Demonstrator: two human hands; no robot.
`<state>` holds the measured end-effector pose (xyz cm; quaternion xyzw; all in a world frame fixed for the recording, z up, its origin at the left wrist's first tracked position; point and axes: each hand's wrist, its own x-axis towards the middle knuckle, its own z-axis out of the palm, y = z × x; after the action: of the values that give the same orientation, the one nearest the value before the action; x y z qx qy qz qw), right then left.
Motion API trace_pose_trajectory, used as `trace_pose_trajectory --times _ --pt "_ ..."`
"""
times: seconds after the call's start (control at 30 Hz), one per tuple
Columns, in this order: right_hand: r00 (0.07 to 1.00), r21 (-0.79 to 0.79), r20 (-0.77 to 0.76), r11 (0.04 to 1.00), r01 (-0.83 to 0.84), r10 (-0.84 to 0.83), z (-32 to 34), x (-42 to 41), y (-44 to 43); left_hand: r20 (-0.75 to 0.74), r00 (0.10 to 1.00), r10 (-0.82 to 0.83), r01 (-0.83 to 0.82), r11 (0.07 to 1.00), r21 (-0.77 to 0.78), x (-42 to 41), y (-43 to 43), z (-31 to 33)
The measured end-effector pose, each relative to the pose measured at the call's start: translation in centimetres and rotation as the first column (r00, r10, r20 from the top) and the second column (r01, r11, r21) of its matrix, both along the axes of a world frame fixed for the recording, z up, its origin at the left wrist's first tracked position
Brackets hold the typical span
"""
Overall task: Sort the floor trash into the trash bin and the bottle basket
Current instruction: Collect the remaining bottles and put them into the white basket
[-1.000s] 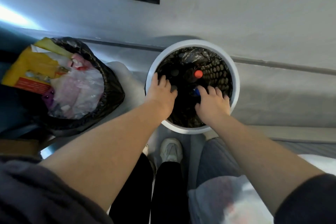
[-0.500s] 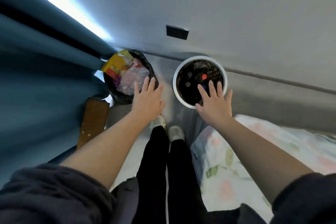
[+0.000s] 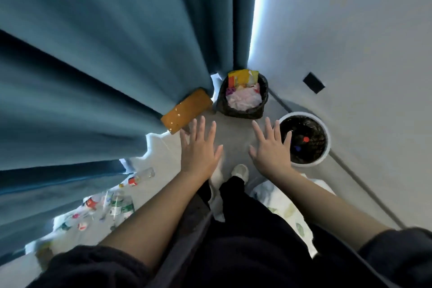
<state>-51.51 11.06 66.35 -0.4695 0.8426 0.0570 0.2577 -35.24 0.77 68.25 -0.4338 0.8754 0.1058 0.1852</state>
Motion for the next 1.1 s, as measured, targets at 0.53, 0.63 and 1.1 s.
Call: trace_pose_trajectory --times 0.53,0.63,1.1 --pt "0.740 -0.088 -0.070 0.735 -0.672 0.669 3.5 24.3 -7.1 -0.034 0.731 0.682 -0.682 0.730 -0.038 26.7 7.2 1.8" --pt "0.709 -0.068 -0.080 0.706 -0.705 0.701 3.3 30.6 -6.9 -0.013 0.691 0.723 -0.723 0.690 -0.034 33.3 8.6 1.3" --pt "0.496 0.057 0.039 0.494 -0.868 0.868 0.1 50.0 -10.2 0.146 0.432 0.890 -0.902 0.426 0.071 54.0 10.0 -1.9"
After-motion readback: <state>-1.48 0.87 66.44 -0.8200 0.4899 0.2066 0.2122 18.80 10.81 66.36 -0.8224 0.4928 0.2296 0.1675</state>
